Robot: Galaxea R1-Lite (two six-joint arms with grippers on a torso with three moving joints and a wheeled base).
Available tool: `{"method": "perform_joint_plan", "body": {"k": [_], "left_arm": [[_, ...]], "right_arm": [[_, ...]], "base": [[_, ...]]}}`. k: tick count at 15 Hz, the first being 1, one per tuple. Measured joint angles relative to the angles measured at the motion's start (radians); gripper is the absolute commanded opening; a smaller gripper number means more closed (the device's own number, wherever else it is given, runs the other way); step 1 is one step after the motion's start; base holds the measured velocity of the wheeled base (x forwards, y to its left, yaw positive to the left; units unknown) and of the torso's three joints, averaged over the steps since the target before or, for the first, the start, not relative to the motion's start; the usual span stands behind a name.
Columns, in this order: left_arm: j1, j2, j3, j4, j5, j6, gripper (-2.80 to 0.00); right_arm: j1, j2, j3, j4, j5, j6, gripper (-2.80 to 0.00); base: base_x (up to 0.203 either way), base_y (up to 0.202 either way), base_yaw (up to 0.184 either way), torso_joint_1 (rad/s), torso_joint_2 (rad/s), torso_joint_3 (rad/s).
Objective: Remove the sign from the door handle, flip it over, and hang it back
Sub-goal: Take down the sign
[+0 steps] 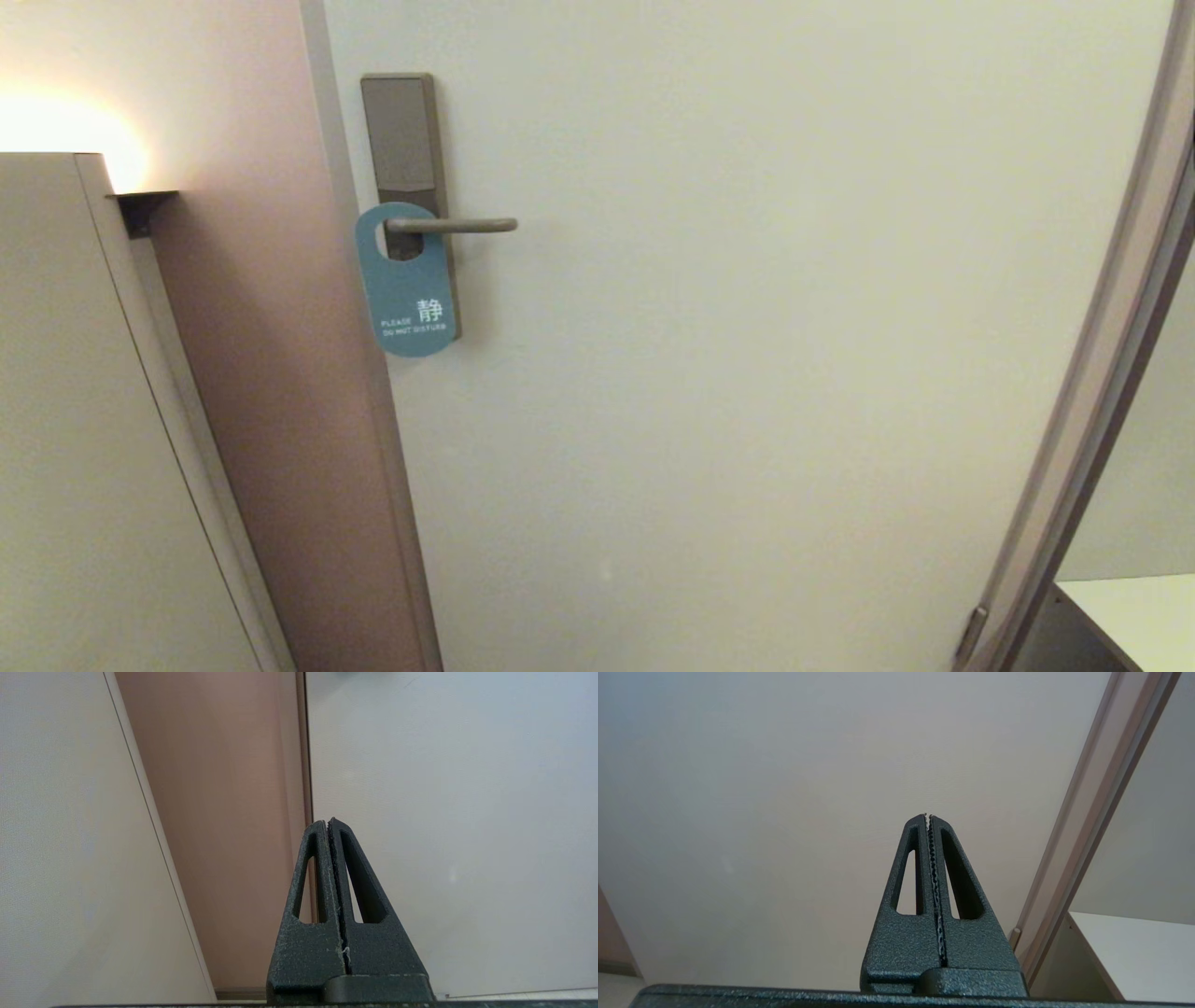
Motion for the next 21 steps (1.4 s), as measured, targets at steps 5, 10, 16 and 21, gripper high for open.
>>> {"method": "perform_joint_plan", "body": {"k": [5,10,16,21], "left_arm": [[0.0,0.0,0.0,0.0,0.0,0.0,-2.8],[0.0,0.0,0.0,0.0,0.0,0.0,-2.8],[0.0,0.0,0.0,0.0,0.001,0.0,-2.8],[0.0,0.0,0.0,0.0,0.001,0.001,-2.8]], "right_arm": [[0.001,0.0,0.0,0.0,0.0,0.0,-2.8],[0.0,0.0,0.0,0.0,0.0,0.0,-2.8],[0.0,0.0,0.0,0.0,0.0,0.0,-2.8],[0.0,0.0,0.0,0.0,0.0,0.0,-2.8]], "base": [[0.0,0.0,0.0,0.0,0.0,0.0],[0.0,0.0,0.0,0.0,0.0,0.0],[0.0,0.0,0.0,0.0,0.0,0.0],[0.0,0.0,0.0,0.0,0.0,0.0]]}}
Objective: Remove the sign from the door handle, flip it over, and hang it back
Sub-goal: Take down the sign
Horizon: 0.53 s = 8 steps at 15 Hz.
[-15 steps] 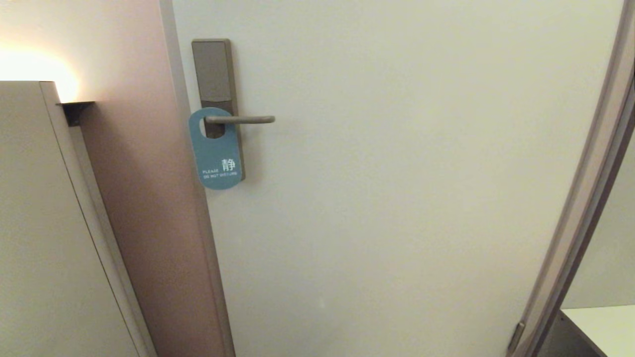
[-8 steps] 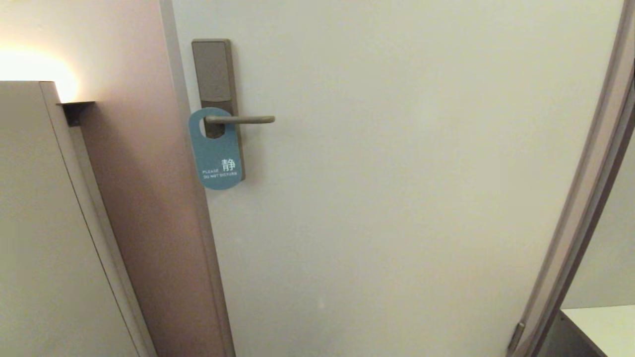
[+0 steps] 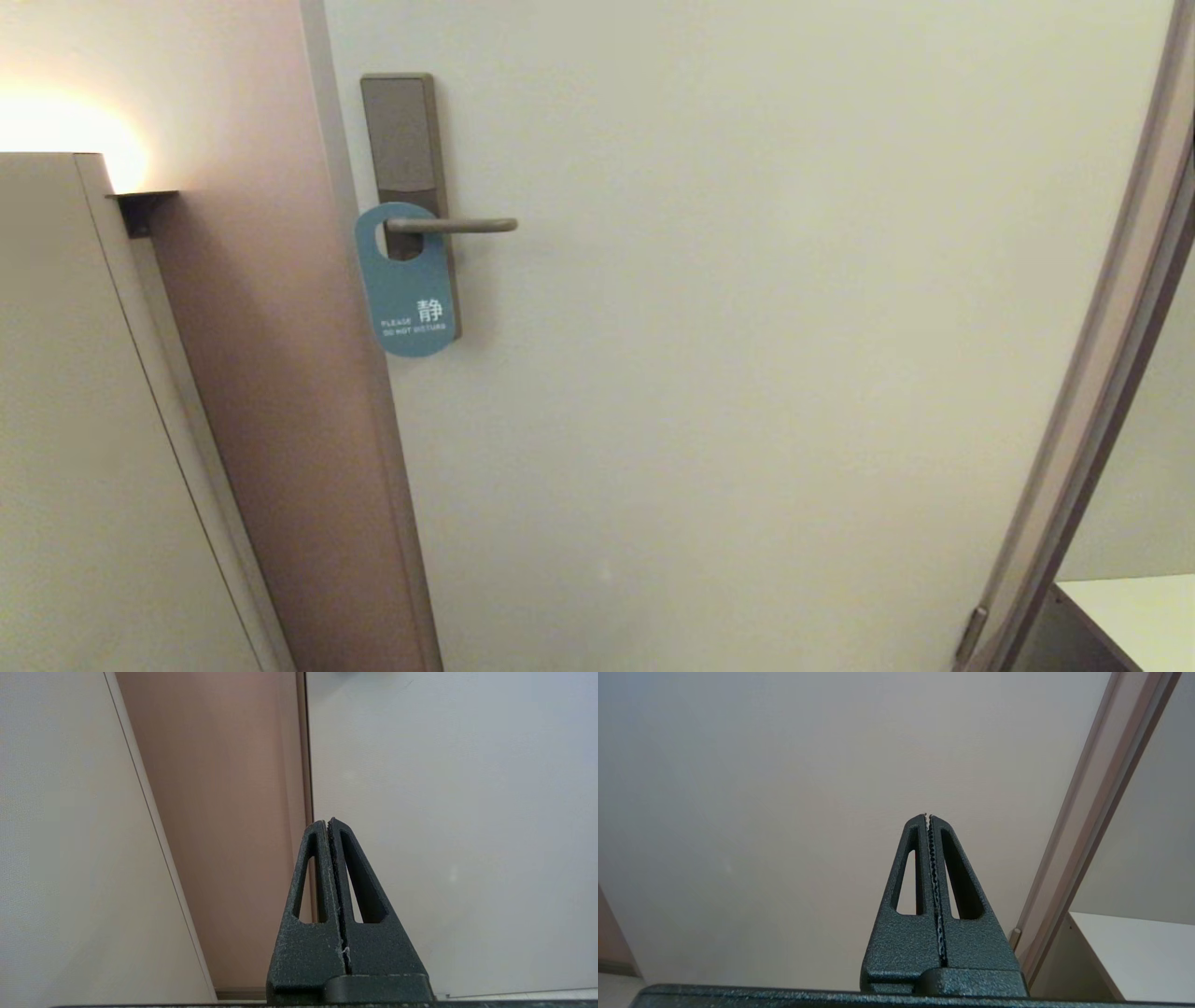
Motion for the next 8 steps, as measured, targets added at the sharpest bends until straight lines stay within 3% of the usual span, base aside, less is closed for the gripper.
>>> {"method": "perform_joint_plan", "body": {"k": [8], "left_arm": [[0.0,0.0,0.0,0.0,0.0,-0.003,-2.8]], "right_arm": [[0.0,0.0,0.0,0.0,0.0,0.0,-2.8]], "base": [[0.0,0.0,0.0,0.0,0.0,0.0]]}}
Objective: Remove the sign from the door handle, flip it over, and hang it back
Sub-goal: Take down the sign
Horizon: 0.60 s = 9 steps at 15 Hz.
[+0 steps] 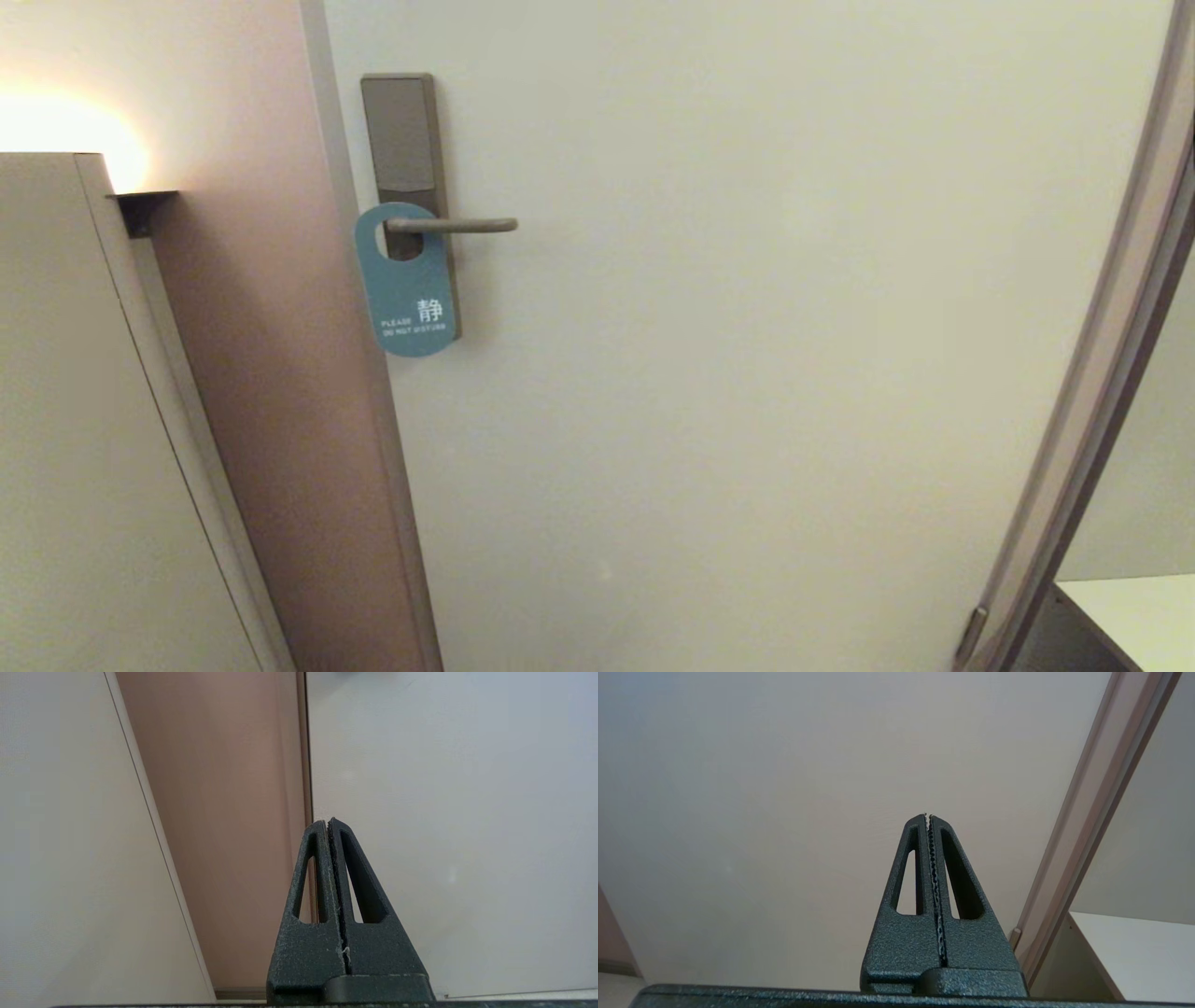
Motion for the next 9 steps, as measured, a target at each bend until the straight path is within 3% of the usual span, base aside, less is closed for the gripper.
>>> {"method": "perform_joint_plan", "body": {"k": [9], "left_arm": [[0.0,0.0,-0.013,-0.009,-0.008,0.006,-2.8]], "right_arm": [[0.0,0.0,0.0,0.0,0.0,0.0,-2.8]], "base": [[0.0,0.0,0.0,0.0,0.0,0.0]]}}
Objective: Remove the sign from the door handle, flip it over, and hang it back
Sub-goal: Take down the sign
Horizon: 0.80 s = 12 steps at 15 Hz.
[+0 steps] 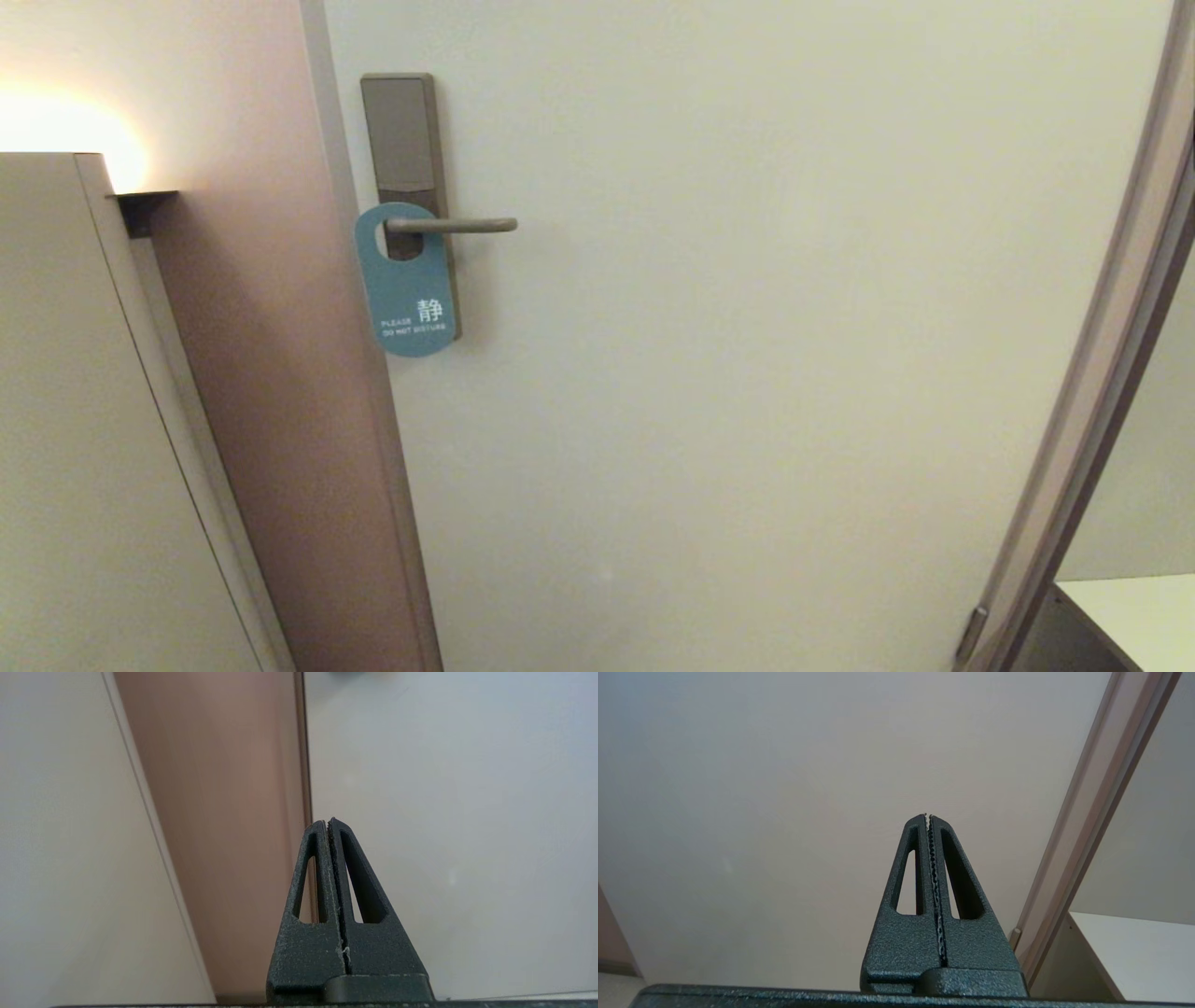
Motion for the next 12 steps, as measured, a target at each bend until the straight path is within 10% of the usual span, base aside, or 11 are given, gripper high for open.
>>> {"method": "perform_joint_plan", "body": {"k": [12], "left_arm": [[-0.111,0.287,-0.472,0.15,-0.015,-0.031,-2.8]], "right_arm": [[0.0,0.0,0.0,0.0,-0.001,0.0,-2.8]], "base": [[0.0,0.0,0.0,0.0,0.0,0.0]]}}
